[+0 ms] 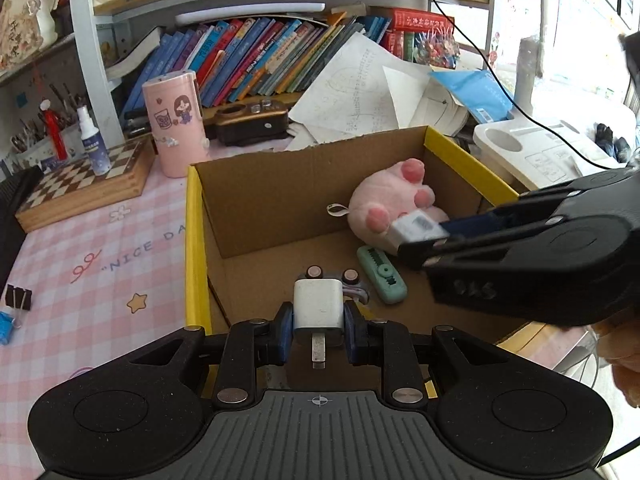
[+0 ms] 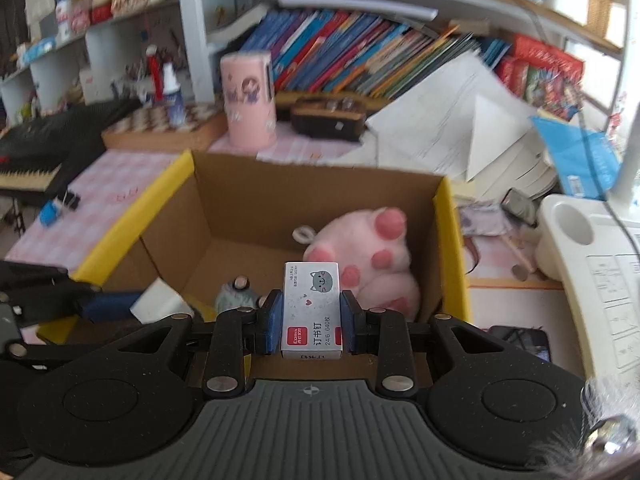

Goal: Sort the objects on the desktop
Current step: 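Open the left tool dropping the charger while the right tool releases the card box into the box, then lift both open tools out of the yellow box and back away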

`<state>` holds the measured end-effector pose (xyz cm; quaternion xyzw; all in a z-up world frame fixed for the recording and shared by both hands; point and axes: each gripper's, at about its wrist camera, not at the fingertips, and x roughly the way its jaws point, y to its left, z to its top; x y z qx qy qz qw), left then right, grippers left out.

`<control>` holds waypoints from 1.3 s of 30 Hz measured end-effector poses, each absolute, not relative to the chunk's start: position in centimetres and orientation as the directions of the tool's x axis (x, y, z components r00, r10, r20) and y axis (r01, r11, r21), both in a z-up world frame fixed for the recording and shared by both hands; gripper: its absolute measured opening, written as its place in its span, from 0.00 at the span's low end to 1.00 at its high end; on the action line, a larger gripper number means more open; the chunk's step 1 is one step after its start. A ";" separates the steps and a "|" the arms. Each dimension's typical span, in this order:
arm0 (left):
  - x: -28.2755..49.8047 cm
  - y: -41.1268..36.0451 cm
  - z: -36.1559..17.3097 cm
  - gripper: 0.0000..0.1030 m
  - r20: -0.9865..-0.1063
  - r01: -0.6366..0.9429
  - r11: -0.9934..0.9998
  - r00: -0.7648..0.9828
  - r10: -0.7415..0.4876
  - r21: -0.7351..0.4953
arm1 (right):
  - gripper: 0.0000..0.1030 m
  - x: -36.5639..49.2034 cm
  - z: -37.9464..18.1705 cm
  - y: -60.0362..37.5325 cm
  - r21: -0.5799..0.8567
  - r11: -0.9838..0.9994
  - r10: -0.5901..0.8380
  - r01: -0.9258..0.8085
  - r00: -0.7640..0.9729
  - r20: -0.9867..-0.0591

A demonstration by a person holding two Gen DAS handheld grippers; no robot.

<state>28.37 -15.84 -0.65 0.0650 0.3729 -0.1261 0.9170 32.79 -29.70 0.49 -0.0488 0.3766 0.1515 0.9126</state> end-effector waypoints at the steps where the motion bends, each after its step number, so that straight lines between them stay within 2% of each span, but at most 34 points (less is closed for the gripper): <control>1: 28.3 -15.8 -0.6 0.23 -0.700 0.279 0.960 0.691 -0.182 0.026 | 0.27 32.9 0.2 -29.6 0.021 0.947 0.239 -0.320 0.663 -0.709; 5: 28.3 -15.8 -0.6 0.30 -0.690 0.263 0.964 0.704 -0.168 0.033 | 0.27 32.8 -0.5 -29.8 0.017 0.948 0.232 -0.317 0.656 -0.718; 6: 28.3 -15.7 -0.5 0.36 -0.686 0.255 0.966 0.709 -0.164 0.033 | 0.27 32.7 -0.6 -30.0 0.017 0.950 0.229 -0.312 0.656 -0.719; 8: 27.9 -15.7 -0.2 0.56 -0.674 0.262 0.965 0.718 -0.174 0.030 | 0.29 32.6 -0.6 -30.3 0.021 0.953 0.226 -0.302 0.663 -0.714; 10: 27.1 -16.0 0.3 0.58 -0.650 0.279 0.959 0.737 -0.185 0.044 | 0.37 32.2 -0.1 -30.7 0.027 0.959 0.222 -0.283 0.687 -0.692; 12: 26.2 -16.2 0.8 0.61 -0.629 0.293 0.954 0.754 -0.189 0.065 | 0.40 31.6 0.6 -31.2 0.039 0.963 0.225 -0.268 0.713 -0.664; 14: 25.1 -16.2 1.6 0.72 -0.604 0.287 0.955 0.775 -0.187 0.072 | 0.41 30.7 1.5 -31.8 0.052 0.967 0.225 -0.249 0.742 -0.631; 15: 24.6 -16.0 2.0 0.74 -0.589 0.278 0.958 0.786 -0.185 0.071 | 0.43 30.2 2.0 -32.1 0.060 0.969 0.225 -0.240 0.758 -0.612; 17: 23.5 -15.5 2.8 0.85 -0.563 0.250 0.966 0.809 -0.170 0.068 | 0.48 28.7 2.9 -32.7 0.069 0.974 0.214 -0.214 0.793 -0.571; 21: 21.7 -14.0 3.8 0.90 -0.532 0.166 0.985 0.839 -0.117 0.044 | 0.50 25.6 4.0 -33.4 0.078 0.981 0.193 -0.179 0.839 -0.508; 26: 19.5 -12.6 3.8 0.91 -0.518 0.084 0.996 0.853 -0.054 0.035 | 0.51 22.4 4.0 -33.2 0.081 0.984 0.179 -0.160 0.858 -0.482; 39: 14.0 -9.9 2.2 0.95 -0.538 0.037 0.999 0.843 -0.012 0.037 | 0.62 15.6 1.2 -30.6 0.067 0.993 0.116 -0.095 0.831 -0.544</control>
